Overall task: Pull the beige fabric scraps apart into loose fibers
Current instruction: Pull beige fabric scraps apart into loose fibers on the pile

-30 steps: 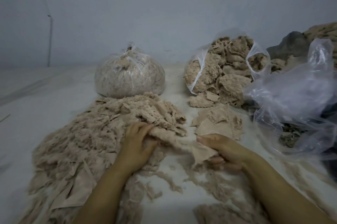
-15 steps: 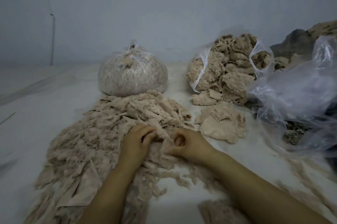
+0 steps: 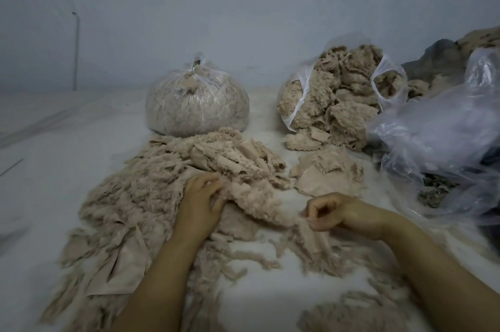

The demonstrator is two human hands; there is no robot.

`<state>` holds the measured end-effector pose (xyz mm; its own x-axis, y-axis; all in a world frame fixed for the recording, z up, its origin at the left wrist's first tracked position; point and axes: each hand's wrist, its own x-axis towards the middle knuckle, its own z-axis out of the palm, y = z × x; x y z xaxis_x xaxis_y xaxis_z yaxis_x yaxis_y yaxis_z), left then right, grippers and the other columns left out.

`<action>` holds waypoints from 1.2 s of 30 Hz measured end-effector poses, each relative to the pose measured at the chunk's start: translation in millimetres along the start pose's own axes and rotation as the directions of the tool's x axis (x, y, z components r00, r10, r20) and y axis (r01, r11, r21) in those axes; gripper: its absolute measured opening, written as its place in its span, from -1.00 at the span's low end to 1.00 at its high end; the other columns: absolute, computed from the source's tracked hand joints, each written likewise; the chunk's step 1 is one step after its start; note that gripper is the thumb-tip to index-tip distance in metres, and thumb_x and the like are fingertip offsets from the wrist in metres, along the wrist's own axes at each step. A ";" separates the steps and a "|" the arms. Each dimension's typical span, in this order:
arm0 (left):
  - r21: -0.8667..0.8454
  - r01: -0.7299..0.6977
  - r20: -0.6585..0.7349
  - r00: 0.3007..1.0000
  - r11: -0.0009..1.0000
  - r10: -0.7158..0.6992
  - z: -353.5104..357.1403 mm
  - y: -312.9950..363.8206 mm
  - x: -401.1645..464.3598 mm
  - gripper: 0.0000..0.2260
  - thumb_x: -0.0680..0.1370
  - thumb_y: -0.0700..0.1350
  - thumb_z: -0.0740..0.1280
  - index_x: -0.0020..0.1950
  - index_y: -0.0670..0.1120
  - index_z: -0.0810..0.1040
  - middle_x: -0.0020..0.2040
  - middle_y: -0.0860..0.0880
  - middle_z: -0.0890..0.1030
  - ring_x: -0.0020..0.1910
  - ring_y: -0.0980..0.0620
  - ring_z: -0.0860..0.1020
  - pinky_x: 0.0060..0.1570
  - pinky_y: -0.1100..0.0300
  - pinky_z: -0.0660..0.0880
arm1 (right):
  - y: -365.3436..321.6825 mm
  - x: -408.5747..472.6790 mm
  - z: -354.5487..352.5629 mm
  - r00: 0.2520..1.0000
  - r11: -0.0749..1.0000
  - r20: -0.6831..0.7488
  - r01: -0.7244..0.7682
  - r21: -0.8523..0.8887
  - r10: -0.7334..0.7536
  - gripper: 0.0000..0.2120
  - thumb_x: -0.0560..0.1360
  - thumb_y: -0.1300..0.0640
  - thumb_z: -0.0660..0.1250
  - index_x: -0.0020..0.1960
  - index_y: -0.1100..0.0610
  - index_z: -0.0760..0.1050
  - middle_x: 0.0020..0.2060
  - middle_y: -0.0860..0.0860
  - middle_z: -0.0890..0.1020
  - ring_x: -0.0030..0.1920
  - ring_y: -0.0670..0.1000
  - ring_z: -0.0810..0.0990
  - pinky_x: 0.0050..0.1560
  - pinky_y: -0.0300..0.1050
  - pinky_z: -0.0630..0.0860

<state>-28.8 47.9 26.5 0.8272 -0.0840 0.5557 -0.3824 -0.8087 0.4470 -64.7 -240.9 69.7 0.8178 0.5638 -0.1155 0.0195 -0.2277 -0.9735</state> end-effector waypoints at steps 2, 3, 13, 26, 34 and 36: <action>-0.012 -0.030 -0.029 0.999 0.999 0.029 -1.2 1.5 0.1 -0.85 0.43 -0.33 0.44 -0.02 -0.23 0.67 0.04 -0.14 0.63 0.15 -0.16 0.49 0.21 0.15 0.29 | -0.6 3.4 6.1 0.998 0.999 -0.060 -0.025 -0.044 0.022 -0.82 0.44 0.11 0.44 -0.25 0.15 0.49 -0.37 -0.02 0.48 -0.33 -0.09 0.43 -0.27 -0.30 0.39; -0.019 -0.045 -0.043 0.998 0.999 0.044 -2.2 3.5 0.0 -0.87 0.42 -0.34 0.44 -0.05 -0.22 0.68 -0.02 -0.12 0.65 0.10 -0.15 0.52 0.17 0.13 0.31 | -3.0 7.8 11.6 0.990 0.998 -0.139 -0.019 -0.056 0.011 -0.77 0.43 -0.03 0.43 -0.14 0.13 0.52 -0.28 -0.02 0.53 -0.26 -0.08 0.49 -0.23 -0.29 0.44; -0.027 -0.118 -0.036 0.992 0.993 0.117 -3.7 7.9 -3.4 -0.92 0.39 -0.35 0.47 -0.15 -0.22 0.67 -0.17 -0.11 0.65 -0.12 -0.09 0.55 -0.03 0.15 0.39 | -4.3 57.4 75.7 0.770 0.736 -0.382 0.163 -0.657 -0.512 -0.89 0.44 0.10 0.45 -0.13 0.12 0.56 -0.20 -0.05 0.51 -0.11 -0.02 0.46 -0.06 -0.18 0.38; 0.033 0.158 -0.033 0.987 0.987 -0.157 -2.2 -0.4 5.8 -0.89 0.51 -0.31 0.34 -0.03 -0.25 0.66 -0.05 -0.20 0.62 0.02 -0.16 0.50 -0.09 0.16 0.31 | 5.6 30.6 37.5 0.712 0.705 -0.678 0.576 0.415 -0.183 -0.90 0.38 0.18 0.33 -0.24 0.14 0.41 -0.46 -0.02 0.43 -0.42 -0.09 0.35 -0.31 -0.23 0.36; 0.053 0.275 -0.030 0.961 0.960 -0.273 -3.8 5.4 9.6 -0.89 0.51 -0.33 0.31 -0.15 -0.30 0.62 -0.16 -0.27 0.59 -0.12 -0.19 0.50 -0.19 0.06 0.39 | 2.1 26.2 27.6 0.706 0.449 -0.694 0.671 0.590 -0.144 -0.92 0.44 0.20 0.27 -0.22 0.15 0.38 -0.34 0.04 0.50 -0.30 -0.06 0.49 -0.17 -0.15 0.56; 0.079 0.231 -0.013 0.973 0.970 -0.230 -2.0 6.4 10.4 -0.89 0.52 -0.32 0.31 -0.14 -0.31 0.62 -0.14 -0.26 0.59 -0.09 -0.18 0.50 -0.18 0.06 0.37 | 1.2 25.6 27.1 0.728 0.393 -0.672 0.663 0.638 -0.137 -0.94 0.44 0.22 0.25 -0.20 0.15 0.38 -0.31 0.04 0.51 -0.28 -0.07 0.53 -0.13 -0.15 0.60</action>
<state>-23.5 43.0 36.5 0.8876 0.1120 0.4468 -0.1477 -0.8495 0.5064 -59.4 -205.2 60.3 0.9790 -0.0920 0.1821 0.1830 0.7906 -0.5844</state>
